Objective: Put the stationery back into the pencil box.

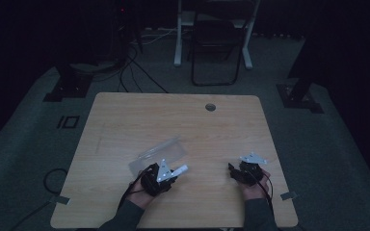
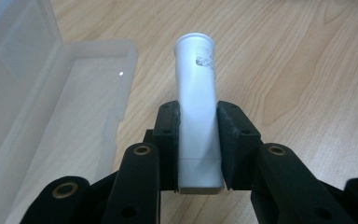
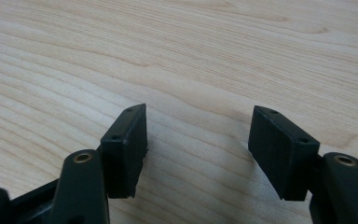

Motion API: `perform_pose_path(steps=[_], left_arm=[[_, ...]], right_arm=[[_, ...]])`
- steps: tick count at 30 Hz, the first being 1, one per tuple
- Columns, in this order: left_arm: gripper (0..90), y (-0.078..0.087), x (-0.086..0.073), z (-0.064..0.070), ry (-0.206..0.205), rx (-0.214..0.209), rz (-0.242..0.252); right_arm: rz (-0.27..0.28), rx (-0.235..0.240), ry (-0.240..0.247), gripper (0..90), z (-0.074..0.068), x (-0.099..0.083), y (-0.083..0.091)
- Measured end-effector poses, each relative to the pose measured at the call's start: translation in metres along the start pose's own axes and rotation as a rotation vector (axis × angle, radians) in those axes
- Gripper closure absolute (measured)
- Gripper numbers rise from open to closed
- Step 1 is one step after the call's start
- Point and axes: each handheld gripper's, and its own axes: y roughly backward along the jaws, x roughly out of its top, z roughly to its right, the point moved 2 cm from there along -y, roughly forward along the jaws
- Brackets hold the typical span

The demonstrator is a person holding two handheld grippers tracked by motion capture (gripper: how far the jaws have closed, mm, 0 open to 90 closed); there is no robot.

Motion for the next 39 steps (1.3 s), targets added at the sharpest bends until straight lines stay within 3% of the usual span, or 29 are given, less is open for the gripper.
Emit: perform_pose_path(steps=[7,23,39], left_arm=[[70.9,0.008,0.005,0.0,-0.015,0.005,0.036],[70.9,0.02,0.013,-0.003,-0.038,0.025,0.067],[71.0,0.031,0.024,-0.012,-0.057,0.052,0.108]], right_arm=[[0.001,-0.002,0.001,37.2,0.0,0.0,0.0],[0.0,0.004,0.005,37.2,-0.001,0.0,0.0],[-0.001,0.008,0.007,37.1,-0.002,0.0,0.0]])
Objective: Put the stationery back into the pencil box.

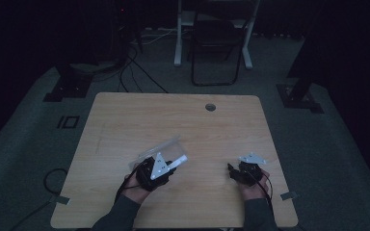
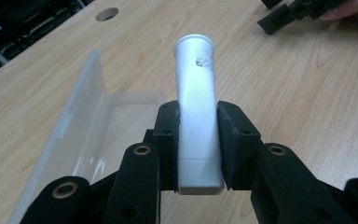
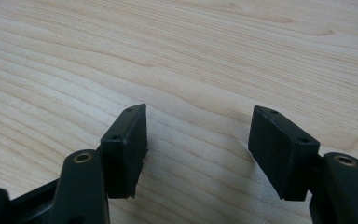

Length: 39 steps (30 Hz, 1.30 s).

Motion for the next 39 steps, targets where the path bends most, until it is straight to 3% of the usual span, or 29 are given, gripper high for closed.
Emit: perform_pose_path(steps=[6,19,39], left_arm=[[70.9,0.001,0.001,-0.005,-0.002,0.008,0.011],[70.9,-0.005,-0.002,-0.015,0.012,0.04,-0.012],[71.0,-0.011,-0.002,-0.025,0.035,0.069,0.011]], right_arm=[[0.0,0.001,0.0,37.2,0.0,0.0,0.0],[0.0,0.0,0.001,37.2,0.0,0.0,0.0],[0.001,-0.003,0.003,37.2,-0.001,0.0,0.0]])
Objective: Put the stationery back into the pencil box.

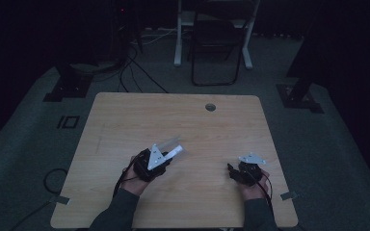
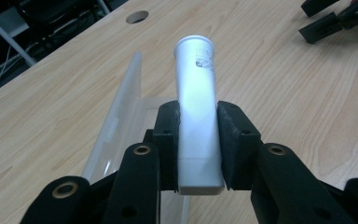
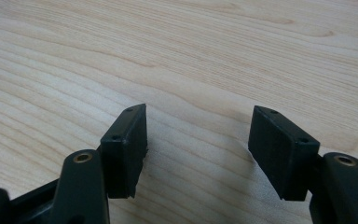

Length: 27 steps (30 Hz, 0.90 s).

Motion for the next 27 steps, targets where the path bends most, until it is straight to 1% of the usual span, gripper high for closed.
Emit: perform_pose_path(steps=[4,6,27], left_arm=[[70.9,-0.002,-0.001,-0.002,-0.001,0.003,-0.003],[70.9,-0.003,-0.001,-0.004,0.007,0.006,-0.002],[71.0,-0.011,-0.006,-0.015,0.022,0.018,-0.015]], right_arm=[[0.0,0.001,0.001,37.2,0.0,0.0,0.0],[0.0,0.001,0.001,37.2,0.0,0.0,0.0],[0.0,0.001,0.001,37.2,0.0,0.0,0.0]])
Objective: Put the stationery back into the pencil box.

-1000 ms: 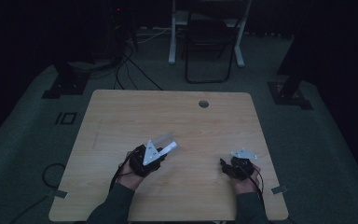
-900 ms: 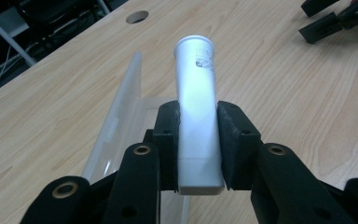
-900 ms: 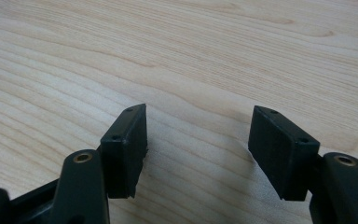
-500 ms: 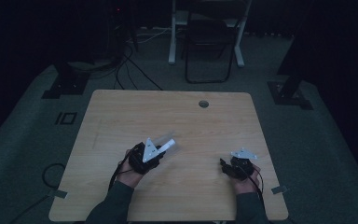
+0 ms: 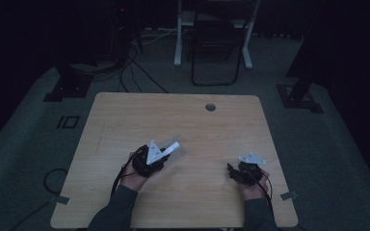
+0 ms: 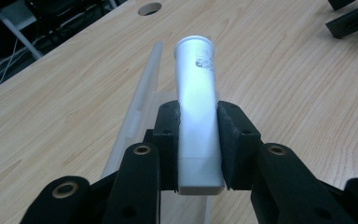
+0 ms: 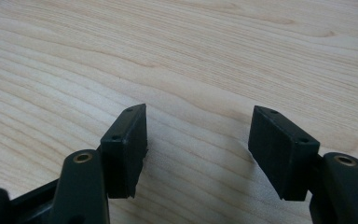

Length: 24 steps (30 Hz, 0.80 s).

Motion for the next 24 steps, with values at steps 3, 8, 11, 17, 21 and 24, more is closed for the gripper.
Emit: perform_pose_path(steps=[3,8,11,17,21,24], left_arm=[[71.0,-0.0011,-0.0007,-0.0008,0.0,0.004,0.002],[71.0,-0.0024,-0.0015,-0.0016,-0.004,0.01,0.0],[71.0,-0.0031,-0.0021,-0.0027,-0.004,0.015,-0.003],[71.0,-0.0043,-0.0037,-0.0051,0.0,0.025,-0.007],[71.0,-0.004,-0.0043,-0.0065,0.003,0.029,-0.004],[71.0,-0.0043,-0.0046,-0.0068,0.003,0.029,-0.003]], right_arm=[[0.0,0.0,0.0,37.2,-0.0001,0.0,0.0],[0.0,0.0,0.0,37.2,0.0,0.0,0.0],[0.0,0.0,-0.001,37.2,0.0001,0.0,0.0],[-0.001,0.004,-0.004,37.2,0.0,0.0004,-0.0006],[0.0,0.003,-0.001,37.2,0.0,0.0004,-0.0006],[-0.001,0.004,-0.004,37.2,0.0,0.0004,-0.0005]])
